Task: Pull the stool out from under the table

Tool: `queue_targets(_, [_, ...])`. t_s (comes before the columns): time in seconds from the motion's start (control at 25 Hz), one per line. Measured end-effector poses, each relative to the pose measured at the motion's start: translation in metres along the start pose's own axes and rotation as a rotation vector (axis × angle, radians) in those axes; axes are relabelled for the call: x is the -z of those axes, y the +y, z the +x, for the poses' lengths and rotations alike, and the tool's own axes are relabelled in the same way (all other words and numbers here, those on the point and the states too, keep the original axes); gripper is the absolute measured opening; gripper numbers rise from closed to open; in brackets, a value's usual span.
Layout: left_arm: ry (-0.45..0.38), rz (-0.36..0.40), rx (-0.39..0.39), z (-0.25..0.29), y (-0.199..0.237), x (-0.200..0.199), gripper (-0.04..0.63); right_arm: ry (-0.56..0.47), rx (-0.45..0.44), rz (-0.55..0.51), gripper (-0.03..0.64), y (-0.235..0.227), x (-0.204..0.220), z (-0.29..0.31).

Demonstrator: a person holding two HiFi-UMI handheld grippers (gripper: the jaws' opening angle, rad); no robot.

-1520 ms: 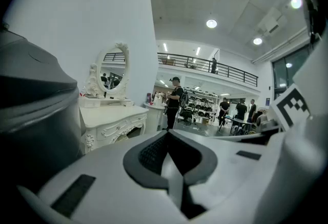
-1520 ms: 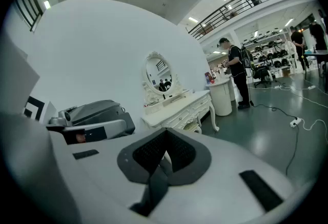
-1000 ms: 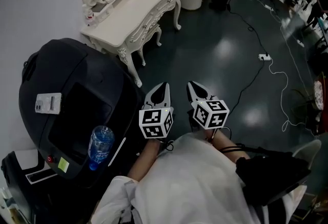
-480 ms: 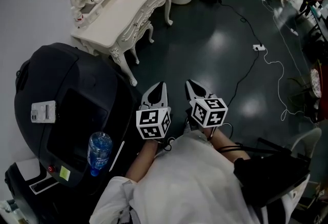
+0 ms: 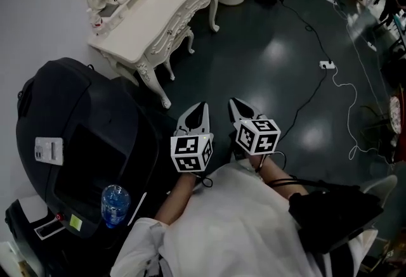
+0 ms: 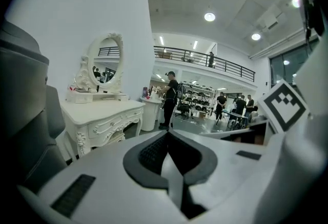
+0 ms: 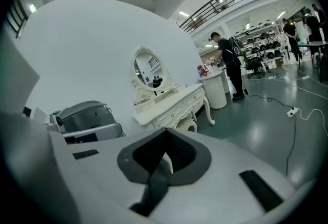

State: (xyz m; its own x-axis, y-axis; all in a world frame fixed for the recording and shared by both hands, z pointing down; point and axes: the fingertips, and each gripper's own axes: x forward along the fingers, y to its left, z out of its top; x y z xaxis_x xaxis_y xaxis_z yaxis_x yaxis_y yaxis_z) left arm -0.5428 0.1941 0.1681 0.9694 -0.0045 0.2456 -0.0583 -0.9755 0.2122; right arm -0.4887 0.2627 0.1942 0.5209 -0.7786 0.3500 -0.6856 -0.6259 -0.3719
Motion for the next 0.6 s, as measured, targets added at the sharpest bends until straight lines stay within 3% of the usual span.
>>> queue_targets(0.6, [-0.024,-0.062,-0.132,0.108,0.024,-0.032,0.011,0.091,-0.085,-0.056,0.000,-0.071,-0.061,0.080])
